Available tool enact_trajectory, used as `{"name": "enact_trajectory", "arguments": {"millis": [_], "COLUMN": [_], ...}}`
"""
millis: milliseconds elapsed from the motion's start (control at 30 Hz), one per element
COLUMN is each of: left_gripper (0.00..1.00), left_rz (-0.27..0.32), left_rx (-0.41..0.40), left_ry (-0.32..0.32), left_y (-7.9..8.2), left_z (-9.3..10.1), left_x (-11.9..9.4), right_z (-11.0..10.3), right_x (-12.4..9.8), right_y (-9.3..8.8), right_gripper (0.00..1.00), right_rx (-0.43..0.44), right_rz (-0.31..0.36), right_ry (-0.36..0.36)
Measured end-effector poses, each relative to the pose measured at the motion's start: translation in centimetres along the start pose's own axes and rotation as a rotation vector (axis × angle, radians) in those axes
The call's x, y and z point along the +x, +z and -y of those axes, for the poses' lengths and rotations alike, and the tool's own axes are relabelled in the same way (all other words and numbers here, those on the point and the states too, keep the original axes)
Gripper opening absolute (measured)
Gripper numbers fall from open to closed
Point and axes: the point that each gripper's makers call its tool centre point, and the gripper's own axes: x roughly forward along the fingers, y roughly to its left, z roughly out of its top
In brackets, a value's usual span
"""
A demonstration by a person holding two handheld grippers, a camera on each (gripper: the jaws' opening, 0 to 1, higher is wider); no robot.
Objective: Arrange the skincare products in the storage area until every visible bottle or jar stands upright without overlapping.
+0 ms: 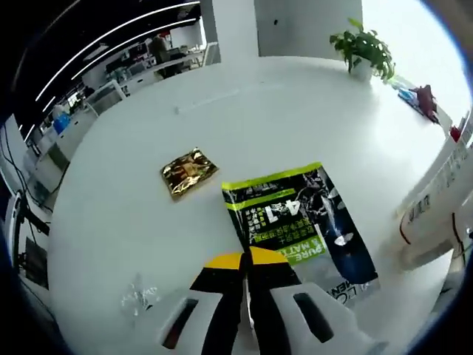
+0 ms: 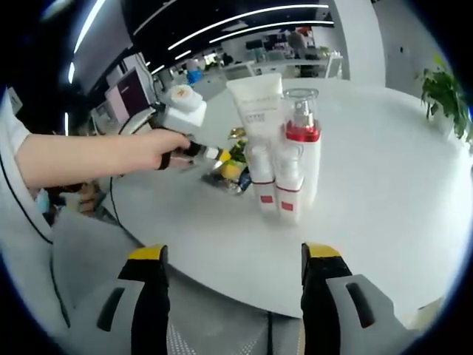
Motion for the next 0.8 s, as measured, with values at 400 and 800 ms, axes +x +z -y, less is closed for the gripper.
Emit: {"name": "enact_trajectory", "arguments": {"millis": [400, 800], "left_gripper": [0.02, 0.02], "left_rz": [0.039, 0.175], "left_rx": [-0.131, -0.252], "left_ry": [-0.095, -0.267], "left_y": [0.9, 3.8], "left_z": [-0.3, -0.2], "left_x": [-0.9, -6.6], "right_z": [0.0, 0.0], "right_x": [0.0, 0.1], "right_y": [-0.1, -0.1], "right_gripper": [0.73, 0.73], "right_rx": [-0.001, -0.019], "right_rz": [-0.005, -0.007], "right_ry": [-0.004, -0.007]}}
